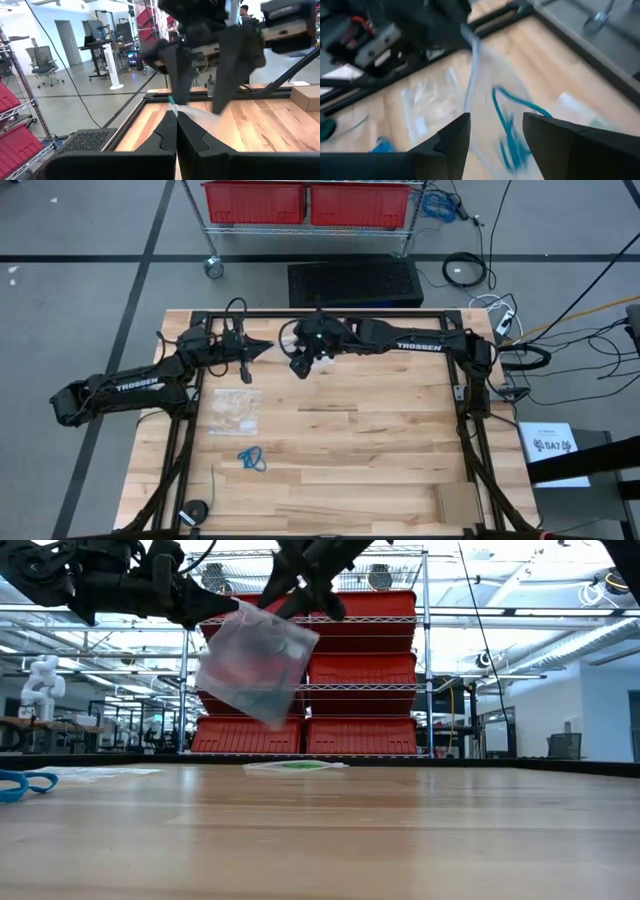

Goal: Sort rubber bands
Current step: Put the top blue rubber band into the transparent zip bag, then open the bottom left transparent zip bag

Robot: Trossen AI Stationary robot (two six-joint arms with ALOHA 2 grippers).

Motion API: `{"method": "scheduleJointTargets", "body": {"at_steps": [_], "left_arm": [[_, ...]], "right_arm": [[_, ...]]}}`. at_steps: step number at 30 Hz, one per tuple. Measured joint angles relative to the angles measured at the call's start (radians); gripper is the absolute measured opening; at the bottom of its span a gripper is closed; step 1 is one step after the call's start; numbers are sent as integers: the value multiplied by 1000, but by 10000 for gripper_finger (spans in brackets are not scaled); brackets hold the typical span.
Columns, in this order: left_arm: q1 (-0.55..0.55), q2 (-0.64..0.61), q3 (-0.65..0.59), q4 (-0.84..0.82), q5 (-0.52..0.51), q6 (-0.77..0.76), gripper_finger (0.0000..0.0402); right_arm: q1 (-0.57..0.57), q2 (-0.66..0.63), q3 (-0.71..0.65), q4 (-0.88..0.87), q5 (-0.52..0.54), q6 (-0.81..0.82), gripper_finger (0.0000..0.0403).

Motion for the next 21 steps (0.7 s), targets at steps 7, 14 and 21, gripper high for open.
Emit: {"method": "scheduleJointTargets", "body": {"at_steps": [7, 14, 21], "left_arm": [[0, 0, 0, 1, -19, 0, 0], [0, 0, 0, 1, -20, 0, 0], [0, 1, 0, -29, -21, 8, 0]], "right_arm": [[16, 0, 0, -30, -50, -31, 173], [26, -4, 0, -15, -55, -115, 173], [26, -108, 0, -281, -29, -139, 169]]}}
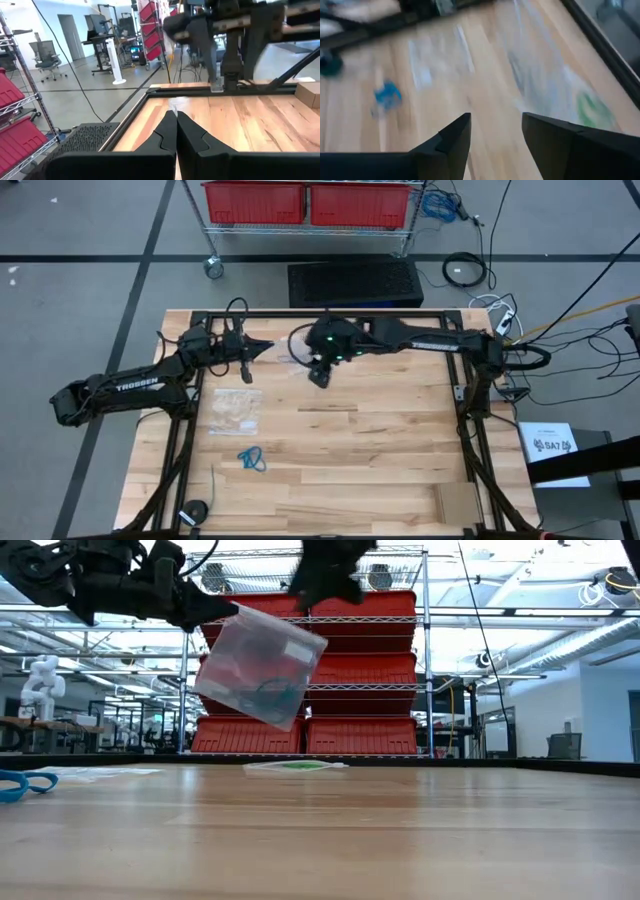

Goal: Sort rubber bands
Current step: Open the bottom left transparent zip bag

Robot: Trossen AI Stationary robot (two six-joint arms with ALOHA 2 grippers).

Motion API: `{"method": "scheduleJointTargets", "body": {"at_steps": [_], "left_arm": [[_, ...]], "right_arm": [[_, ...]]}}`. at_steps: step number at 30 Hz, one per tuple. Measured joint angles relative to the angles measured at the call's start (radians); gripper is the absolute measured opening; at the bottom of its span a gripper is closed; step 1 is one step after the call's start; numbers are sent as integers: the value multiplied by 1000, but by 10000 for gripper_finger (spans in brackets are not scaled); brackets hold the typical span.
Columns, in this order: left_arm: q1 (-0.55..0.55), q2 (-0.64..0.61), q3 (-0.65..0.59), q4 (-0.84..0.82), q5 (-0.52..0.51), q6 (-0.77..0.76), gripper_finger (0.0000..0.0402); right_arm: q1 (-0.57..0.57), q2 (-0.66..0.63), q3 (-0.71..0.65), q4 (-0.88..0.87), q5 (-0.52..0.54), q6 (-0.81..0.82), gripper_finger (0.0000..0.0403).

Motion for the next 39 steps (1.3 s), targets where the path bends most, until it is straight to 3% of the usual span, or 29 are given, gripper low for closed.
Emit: {"method": "scheduleJointTargets", "body": {"at_steps": [4, 8, 14, 16, 20, 25, 29, 34, 39], "left_arm": [[0, 41, 0, -21, 0, 11, 0], [7, 133, 0, -33, -21, 24, 0], [17, 280, -1, -76, -215, 98, 6], [16, 313, -1, -77, -229, 121, 23], [16, 328, -1, -62, -228, 116, 78], [16, 265, -1, -65, -228, 90, 145], [16, 169, 2, -129, -228, 90, 166], [16, 26, 47, -349, -244, 92, 168], [6, -120, 91, -526, -237, 81, 168]], "right_arm": [[17, -44, -34, -176, 33, -1, 148], [18, -60, -163, -155, -7, -6, 115], [-9, -61, -376, 139, -128, -50, 92], [-14, -61, -426, 246, -177, -57, 92], [0, -51, -473, 384, -179, -126, 110], [46, 10, -475, 560, -178, -162, 148], [60, 55, -475, 705, -177, -159, 160], [60, 112, -475, 888, -177, -152, 141], [78, 267, -417, 1111, -188, -132, 94]]}}
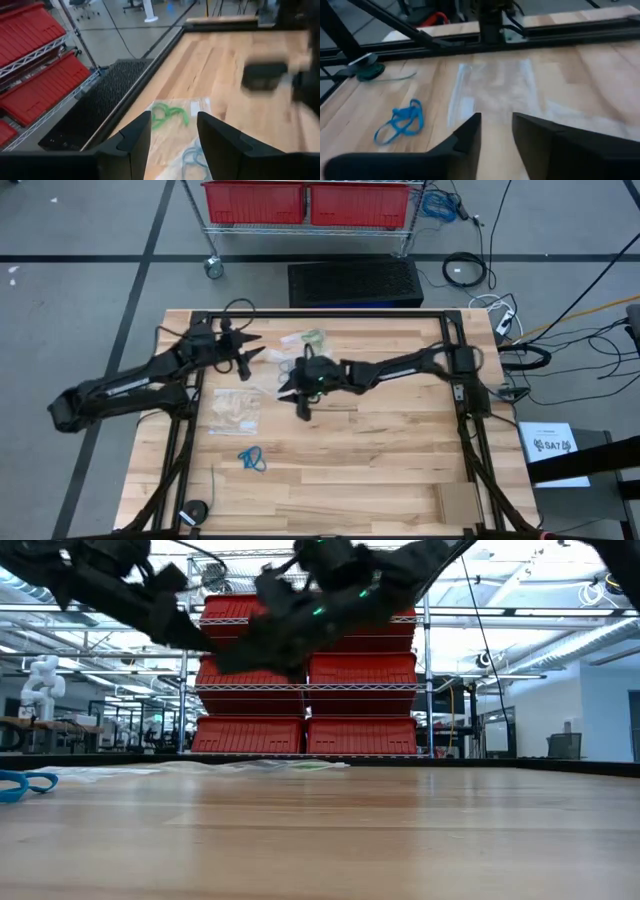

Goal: Sort rubber bands
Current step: Open the bottom left transparent zip bag

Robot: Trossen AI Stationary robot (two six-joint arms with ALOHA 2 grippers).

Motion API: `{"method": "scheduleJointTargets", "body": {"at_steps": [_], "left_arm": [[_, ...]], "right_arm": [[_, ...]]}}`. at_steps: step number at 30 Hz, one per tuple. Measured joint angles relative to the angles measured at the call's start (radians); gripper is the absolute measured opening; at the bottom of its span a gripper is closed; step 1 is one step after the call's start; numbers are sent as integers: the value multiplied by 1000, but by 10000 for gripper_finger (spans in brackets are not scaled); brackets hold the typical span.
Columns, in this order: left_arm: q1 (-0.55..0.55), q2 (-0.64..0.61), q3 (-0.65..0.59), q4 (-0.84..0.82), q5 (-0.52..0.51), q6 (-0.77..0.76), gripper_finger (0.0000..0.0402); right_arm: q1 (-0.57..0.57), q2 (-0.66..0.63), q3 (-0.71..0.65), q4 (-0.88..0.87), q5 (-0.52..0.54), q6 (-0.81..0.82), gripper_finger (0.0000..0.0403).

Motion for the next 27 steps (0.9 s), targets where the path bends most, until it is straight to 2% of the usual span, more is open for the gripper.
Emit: {"method": "scheduleJointTargets", "body": {"at_steps": [6, 11, 15, 20, 27], "left_arm": [[-41, -123, 2, -2, 16, -111, 145], [-67, -169, 3, -1, 17, -163, 95], [-87, -175, 3, -3, 21, -170, 49], [-104, -175, 3, -10, 21, -170, 7], [-104, -175, 3, -19, 22, -169, 9]], "right_arm": [[34, 261, 323, -80, 7, -3, 10], [40, 450, 650, -333, 9, 1, 6], [42, 580, 843, -535, 9, 5, 2], [47, 617, 926, -719, 6, 23, 1], [95, 555, 926, -1133, -28, 37, 1]]}}
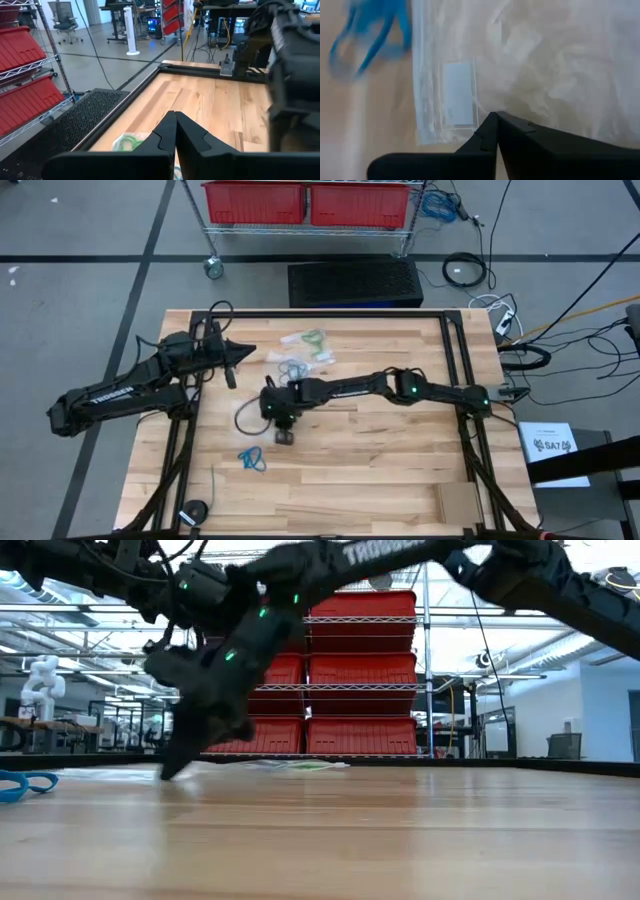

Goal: Sort rubber bands
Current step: Open the bottom left transparent zip bag

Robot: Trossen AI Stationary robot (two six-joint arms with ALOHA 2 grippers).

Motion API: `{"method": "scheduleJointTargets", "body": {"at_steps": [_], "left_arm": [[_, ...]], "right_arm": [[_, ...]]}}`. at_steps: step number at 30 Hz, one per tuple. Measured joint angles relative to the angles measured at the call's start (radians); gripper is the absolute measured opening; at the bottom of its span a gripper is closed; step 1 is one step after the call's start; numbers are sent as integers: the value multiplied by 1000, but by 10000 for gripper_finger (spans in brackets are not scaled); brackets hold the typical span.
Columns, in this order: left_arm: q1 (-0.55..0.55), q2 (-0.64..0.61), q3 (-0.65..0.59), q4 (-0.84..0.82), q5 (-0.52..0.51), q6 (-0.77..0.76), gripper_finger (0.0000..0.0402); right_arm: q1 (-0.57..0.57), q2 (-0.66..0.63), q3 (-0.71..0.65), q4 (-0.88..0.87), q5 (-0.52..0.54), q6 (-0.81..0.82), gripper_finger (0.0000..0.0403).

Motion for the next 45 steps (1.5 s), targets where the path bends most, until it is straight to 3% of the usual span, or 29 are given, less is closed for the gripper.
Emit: {"method": "scheduleJointTargets", "body": {"at_steps": [6, 11, 16, 21, 26, 30, 33, 37, 45], "left_arm": [[0, 0, 0, -2, 0, 0, 10], [0, 0, 0, -2, 0, 1, 10], [0, 0, 0, -2, 0, 2, 10], [0, 0, 0, -24, 0, 19, 10], [0, 0, 0, -41, 0, 20, 10], [0, 6, 0, -43, 0, 20, 10], [0, 26, 0, -45, 0, 20, 10], [0, 77, 0, -56, 3, 27, 10], [-28, 156, -1, -36, 6, 56, 9]], "right_arm": [[56, -43, -2, -359, 3, 74, 0], [94, -46, -7, -638, 124, 97, 0], [106, -62, -48, -742, 210, 98, 0], [105, -203, -249, -663, 235, 129, 0], [105, -485, -643, -489, 228, 228, 0], [109, -726, -991, -189, 226, 308, 0], [137, -835, -1138, 133, 240, 381, 0], [205, -853, -1158, 360, 338, 411, 23], [269, -682, -1011, 401, 484, 341, 119]]}}
